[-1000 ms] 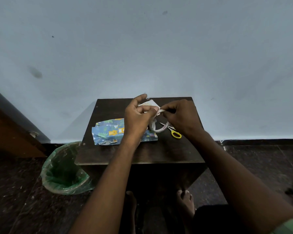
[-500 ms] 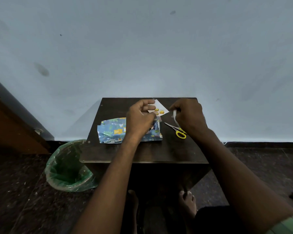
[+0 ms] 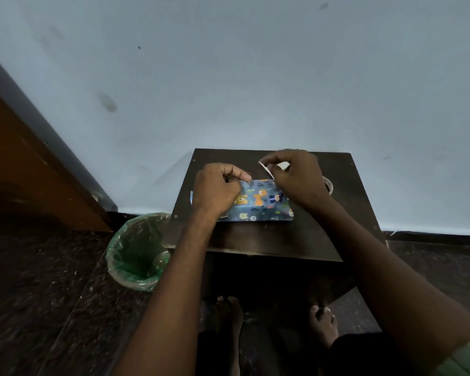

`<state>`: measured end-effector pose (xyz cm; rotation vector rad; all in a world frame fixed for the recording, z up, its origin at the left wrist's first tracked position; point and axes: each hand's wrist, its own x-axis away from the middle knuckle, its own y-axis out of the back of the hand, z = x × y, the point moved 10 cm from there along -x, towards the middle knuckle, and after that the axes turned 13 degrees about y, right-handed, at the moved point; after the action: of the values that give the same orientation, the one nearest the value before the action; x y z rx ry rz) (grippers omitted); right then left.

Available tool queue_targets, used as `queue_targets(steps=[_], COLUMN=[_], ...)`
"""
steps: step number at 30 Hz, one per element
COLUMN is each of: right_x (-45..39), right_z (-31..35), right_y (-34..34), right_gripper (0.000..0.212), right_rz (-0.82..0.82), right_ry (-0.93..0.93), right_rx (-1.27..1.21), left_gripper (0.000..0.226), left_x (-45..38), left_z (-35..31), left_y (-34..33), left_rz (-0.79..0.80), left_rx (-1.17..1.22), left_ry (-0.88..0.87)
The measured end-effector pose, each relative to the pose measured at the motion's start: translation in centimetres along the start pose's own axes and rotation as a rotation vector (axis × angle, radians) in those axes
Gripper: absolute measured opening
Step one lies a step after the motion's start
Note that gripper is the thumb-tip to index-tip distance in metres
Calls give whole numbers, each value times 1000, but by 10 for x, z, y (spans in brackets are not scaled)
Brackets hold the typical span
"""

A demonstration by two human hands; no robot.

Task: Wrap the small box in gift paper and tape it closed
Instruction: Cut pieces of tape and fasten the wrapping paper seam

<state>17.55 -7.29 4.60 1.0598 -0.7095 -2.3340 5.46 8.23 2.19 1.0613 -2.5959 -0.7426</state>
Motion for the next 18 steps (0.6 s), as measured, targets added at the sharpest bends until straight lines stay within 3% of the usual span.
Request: queue_targets(steps=[3,9,18], right_x=[-7,0,-3], right_z=[37,47,52], right_y=[-17,-54,-65], right_gripper=[20,6,8], right_rz=[22,181,106], right_ry=[70,-43,-63], right_rx=[-134,-300,-371], left_gripper=[39,39,40], left_x=[0,-1,-6], left_z=[9,22,35], left_y=[12,33,48], left_rz=[-26,-86,-69], left_rx=[-25,-33,-65], left_ry=[10,60,94])
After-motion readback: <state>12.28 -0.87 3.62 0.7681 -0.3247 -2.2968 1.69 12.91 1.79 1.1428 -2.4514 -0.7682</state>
